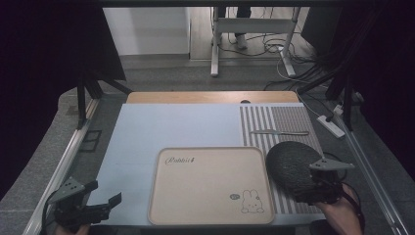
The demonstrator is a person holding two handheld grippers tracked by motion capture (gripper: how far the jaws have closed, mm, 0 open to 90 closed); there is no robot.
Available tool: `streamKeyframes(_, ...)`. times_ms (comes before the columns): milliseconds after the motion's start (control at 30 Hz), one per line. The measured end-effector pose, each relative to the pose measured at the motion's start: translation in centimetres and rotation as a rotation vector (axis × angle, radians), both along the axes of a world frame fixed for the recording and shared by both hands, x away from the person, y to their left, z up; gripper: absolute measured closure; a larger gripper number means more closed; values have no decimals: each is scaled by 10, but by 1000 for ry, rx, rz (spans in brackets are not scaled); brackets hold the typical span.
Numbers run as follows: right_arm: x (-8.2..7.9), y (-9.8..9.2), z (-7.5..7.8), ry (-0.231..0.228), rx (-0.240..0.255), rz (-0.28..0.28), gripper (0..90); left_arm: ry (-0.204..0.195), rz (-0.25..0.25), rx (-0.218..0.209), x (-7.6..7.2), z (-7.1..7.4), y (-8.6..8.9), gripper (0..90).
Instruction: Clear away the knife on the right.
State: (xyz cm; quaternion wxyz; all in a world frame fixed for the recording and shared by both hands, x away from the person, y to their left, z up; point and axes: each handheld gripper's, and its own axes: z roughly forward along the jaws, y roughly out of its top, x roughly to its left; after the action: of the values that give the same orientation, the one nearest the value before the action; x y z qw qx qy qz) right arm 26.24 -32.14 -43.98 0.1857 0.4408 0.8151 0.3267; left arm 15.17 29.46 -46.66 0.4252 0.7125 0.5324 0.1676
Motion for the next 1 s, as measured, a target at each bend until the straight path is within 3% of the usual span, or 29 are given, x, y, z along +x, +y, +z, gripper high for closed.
streamKeyframes(33, 4, -1, -1, 8, 27, 7, 0, 0, 0, -1, 0, 0, 0, 18)
streamKeyframes(333, 25, 5, -4, 32, 45, 15, 0, 3, -3, 2, 1, 0, 0, 18)
streamKeyframes(1000, 67, 16, -8, 37, 8, 3, 0, 7, -18, 14, 2, 0, -2, 21)
